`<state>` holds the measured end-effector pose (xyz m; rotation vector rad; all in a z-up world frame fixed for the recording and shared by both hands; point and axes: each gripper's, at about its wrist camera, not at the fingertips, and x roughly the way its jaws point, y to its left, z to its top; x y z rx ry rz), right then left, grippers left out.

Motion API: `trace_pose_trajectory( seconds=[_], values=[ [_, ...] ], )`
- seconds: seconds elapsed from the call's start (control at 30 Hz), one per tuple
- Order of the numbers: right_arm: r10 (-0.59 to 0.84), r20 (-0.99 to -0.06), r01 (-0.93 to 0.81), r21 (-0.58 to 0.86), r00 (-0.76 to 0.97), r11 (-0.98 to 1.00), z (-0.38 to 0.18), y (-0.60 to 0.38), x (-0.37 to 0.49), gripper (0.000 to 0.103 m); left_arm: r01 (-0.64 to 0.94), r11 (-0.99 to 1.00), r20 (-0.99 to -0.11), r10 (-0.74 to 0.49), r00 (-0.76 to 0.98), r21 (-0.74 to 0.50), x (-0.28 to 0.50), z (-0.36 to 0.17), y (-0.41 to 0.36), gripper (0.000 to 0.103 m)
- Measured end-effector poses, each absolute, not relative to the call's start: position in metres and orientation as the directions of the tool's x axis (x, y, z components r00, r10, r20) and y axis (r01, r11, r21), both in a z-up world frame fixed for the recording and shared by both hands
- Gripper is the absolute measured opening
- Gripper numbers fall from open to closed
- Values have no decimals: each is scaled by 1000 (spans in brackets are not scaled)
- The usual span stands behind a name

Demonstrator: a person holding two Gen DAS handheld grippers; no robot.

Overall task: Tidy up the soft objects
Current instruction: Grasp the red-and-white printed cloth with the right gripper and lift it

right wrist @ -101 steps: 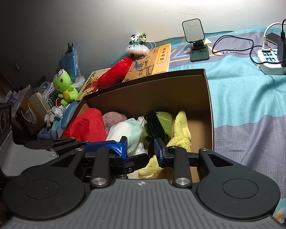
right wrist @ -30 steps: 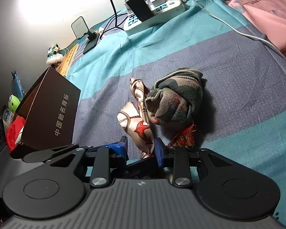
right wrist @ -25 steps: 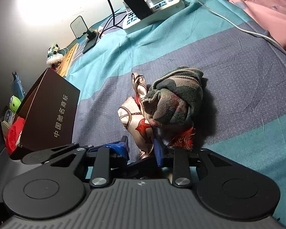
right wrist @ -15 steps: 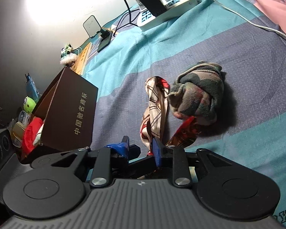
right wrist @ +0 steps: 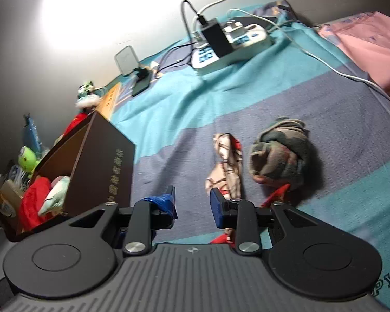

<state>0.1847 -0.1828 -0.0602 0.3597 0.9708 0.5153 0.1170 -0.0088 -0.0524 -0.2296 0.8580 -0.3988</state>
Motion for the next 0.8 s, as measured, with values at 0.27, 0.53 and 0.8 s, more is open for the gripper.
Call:
trace_pose_trajectory(
  seconds=[0.27,0.53,0.8],
  values=[
    [553,-698,-111,572,455,813,-78,-203,194,13,268,897,-721,-443,533,-353,142,-83,-28,52],
    [595,-699,-103,610,397,786,-101,-208,216,14,227,912,-746,-410,525,-341,177,-102,-45,43],
    [700,-645,-126,701,307,702,-116,-210,226,9,187,909,-741,-412,530,-372,186,-103,-41,7]
  ],
)
